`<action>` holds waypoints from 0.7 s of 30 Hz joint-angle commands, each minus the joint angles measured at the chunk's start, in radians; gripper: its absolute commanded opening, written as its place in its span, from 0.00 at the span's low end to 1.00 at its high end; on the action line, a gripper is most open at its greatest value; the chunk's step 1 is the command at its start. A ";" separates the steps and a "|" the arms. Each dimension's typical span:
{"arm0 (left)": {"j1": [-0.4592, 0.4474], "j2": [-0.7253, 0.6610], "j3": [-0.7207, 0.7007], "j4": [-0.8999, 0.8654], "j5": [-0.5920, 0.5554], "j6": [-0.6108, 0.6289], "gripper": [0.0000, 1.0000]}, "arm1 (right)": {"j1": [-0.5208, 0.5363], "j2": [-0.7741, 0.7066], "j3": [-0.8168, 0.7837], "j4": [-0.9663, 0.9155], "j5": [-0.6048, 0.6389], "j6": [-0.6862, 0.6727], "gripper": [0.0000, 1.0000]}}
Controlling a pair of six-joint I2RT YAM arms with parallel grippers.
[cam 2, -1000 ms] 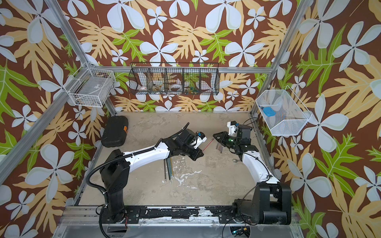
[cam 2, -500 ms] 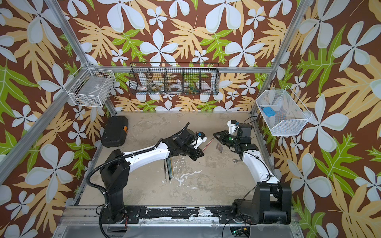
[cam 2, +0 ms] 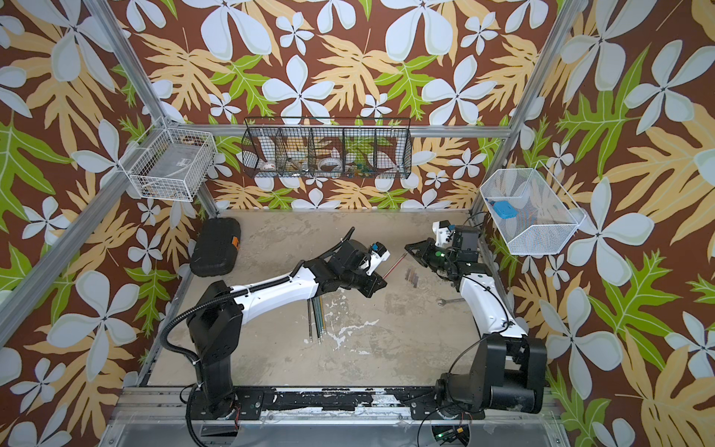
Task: Remove the protective cover of the pencils
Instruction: Remove the protective sleeve from the pencil, then place the protective sleeve at the center of the board.
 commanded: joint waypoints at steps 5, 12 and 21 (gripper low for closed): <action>-0.002 -0.015 0.000 -0.100 0.010 0.017 0.00 | -0.033 0.004 0.009 0.045 0.225 -0.044 0.00; -0.003 -0.010 0.004 -0.106 0.007 0.018 0.00 | -0.053 0.017 0.050 0.032 0.266 -0.038 0.00; -0.002 -0.010 0.008 -0.112 -0.002 0.023 0.00 | -0.051 0.156 -0.048 -0.080 0.504 -0.094 0.00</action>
